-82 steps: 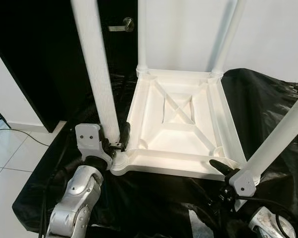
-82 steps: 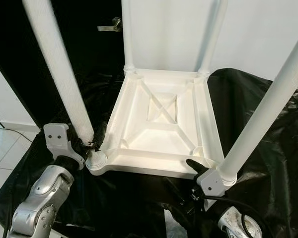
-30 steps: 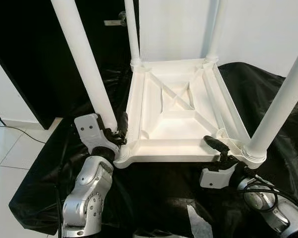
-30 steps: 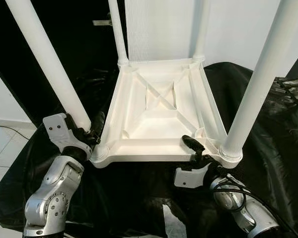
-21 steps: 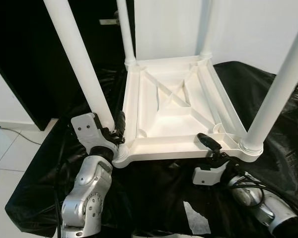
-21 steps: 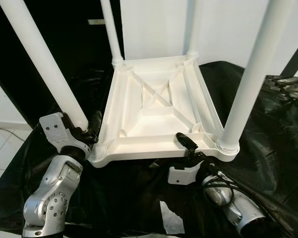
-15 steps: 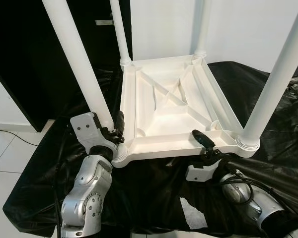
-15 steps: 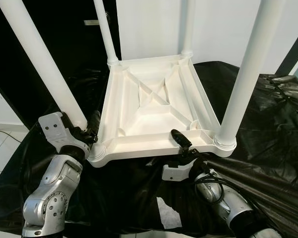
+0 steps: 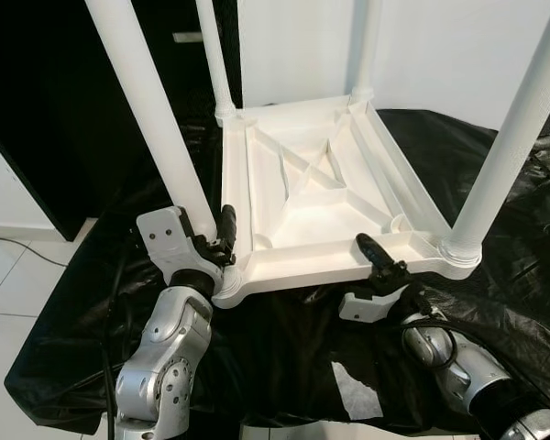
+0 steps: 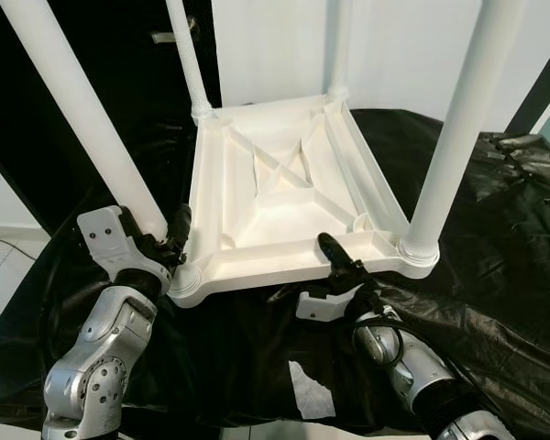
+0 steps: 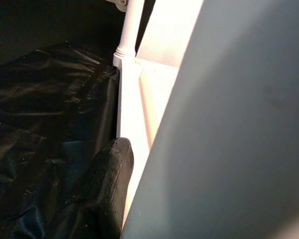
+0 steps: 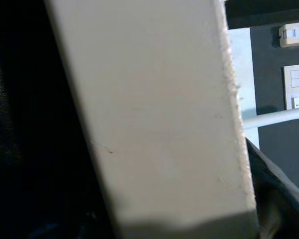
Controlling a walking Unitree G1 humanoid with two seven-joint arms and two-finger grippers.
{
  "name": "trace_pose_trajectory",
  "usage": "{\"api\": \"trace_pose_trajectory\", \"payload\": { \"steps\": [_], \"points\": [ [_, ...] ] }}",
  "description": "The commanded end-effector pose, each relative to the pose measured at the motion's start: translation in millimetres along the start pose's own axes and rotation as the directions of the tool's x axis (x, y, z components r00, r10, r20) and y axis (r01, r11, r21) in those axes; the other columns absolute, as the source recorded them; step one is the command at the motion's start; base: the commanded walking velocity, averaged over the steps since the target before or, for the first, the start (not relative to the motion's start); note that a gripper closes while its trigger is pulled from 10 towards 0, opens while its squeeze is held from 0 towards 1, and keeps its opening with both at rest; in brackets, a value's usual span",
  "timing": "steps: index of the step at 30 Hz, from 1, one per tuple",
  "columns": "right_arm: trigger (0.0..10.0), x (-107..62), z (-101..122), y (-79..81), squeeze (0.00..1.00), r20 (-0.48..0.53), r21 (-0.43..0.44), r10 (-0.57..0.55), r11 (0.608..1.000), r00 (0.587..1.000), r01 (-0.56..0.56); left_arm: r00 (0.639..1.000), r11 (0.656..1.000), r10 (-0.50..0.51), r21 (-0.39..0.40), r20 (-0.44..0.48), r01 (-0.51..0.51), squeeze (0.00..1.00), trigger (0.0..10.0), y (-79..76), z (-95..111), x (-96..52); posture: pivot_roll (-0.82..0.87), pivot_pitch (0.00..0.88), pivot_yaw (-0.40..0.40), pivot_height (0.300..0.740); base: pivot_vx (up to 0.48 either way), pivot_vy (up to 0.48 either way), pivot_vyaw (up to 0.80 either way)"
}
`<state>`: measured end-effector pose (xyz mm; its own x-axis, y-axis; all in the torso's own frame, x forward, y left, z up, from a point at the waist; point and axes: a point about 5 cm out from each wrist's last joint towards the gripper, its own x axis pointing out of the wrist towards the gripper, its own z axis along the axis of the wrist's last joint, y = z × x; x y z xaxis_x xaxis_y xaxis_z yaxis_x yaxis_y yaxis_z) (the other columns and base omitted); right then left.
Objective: Building children table
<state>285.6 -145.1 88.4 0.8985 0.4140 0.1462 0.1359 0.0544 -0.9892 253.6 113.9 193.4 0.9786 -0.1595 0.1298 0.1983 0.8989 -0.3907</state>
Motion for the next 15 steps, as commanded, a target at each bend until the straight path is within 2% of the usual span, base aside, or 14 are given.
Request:
{"api": "trace_pose_trajectory", "payload": {
  "steps": [1,4,5,7,8,9,11,12,13,15],
  "points": [
    [0.0,4.6,1.0,-9.6,0.00,-0.008,0.022,-0.031,0.999,0.999,0.031,0.996,0.989,-0.093,-0.120,-0.015,0.091,0.00,10.0,-20.0,-5.0,-1.7,0.06,0.000,-0.064,0.740,0.000,0.000,0.00],
    [0.0,-1.1,2.7,-14.3,0.00,-0.005,0.029,-0.042,0.999,0.999,0.042,0.994,0.989,-0.109,-0.105,-0.022,0.106,0.00,10.0,-20.9,-5.2,-1.6,0.05,0.000,-0.066,0.740,0.000,0.000,0.00],
    [0.0,-6.5,3.3,-21.1,0.00,-0.013,0.038,-0.059,0.998,0.998,0.060,0.993,0.989,-0.115,-0.093,-0.024,0.113,0.00,10.0,-20.9,-4.9,-1.5,0.05,0.000,-0.068,0.740,0.000,0.000,0.00],
    [0.0,-6.5,3.3,-21.1,0.00,-0.013,0.038,-0.059,0.998,0.998,0.060,0.993,0.989,-0.115,-0.093,-0.024,0.113,0.00,10.0,-20.9,-4.9,-1.5,0.05,0.000,-0.068,0.740,0.000,0.000,0.00],
    [0.0,-9.9,3.6,-23.9,0.00,-0.025,0.046,-0.074,0.996,0.997,0.075,0.990,0.986,-0.137,-0.096,-0.017,0.135,1.00,10.0,-21.3,-3.6,-1.9,0.05,0.000,-0.067,0.740,0.000,0.000,0.00],
    [0.0,-9.9,3.6,-23.9,0.00,-0.025,0.046,-0.074,0.996,0.997,0.075,0.990,0.986,-0.137,-0.096,-0.017,0.135,1.00,10.0,-21.3,-3.6,-1.9,0.05,0.000,-0.067,0.740,0.000,0.000,0.00],
    [0.0,-17.2,5.0,-28.3,0.00,-0.058,0.065,-0.108,0.992,0.992,0.111,0.976,0.974,-0.216,-0.069,-0.021,0.214,1.00,10.0,-19.3,0.2,-4.6,0.04,0.000,-0.065,0.740,0.000,0.000,0.00],
    [0.0,-19.4,5.5,-30.3,0.00,-0.073,0.072,-0.123,0.989,0.990,0.128,0.960,0.960,-0.279,-0.042,-0.036,0.277,0.12,10.0,-19.7,1.8,-7.3,0.04,0.000,-0.064,0.740,0.000,0.000,0.00],
    [0.0,-20.9,7.0,-31.7,0.00,-0.084,0.078,-0.130,0.988,0.988,0.136,0.941,0.943,-0.333,-0.019,-0.064,0.333,0.00,10.0,-17.3,3.8,-10.9,0.03,0.000,-0.060,0.740,0.000,0.000,0.00],
    [0.0,-22.2,8.9,-32.6,0.00,-0.096,0.089,-0.133,0.986,0.987,0.141,0.911,0.915,-0.400,0.012,-0.103,0.403,0.00,10.0,-14.3,6.8,-16.4,0.03,0.000,-0.056,0.740,0.000,0.000,0.00]
  ]
}}
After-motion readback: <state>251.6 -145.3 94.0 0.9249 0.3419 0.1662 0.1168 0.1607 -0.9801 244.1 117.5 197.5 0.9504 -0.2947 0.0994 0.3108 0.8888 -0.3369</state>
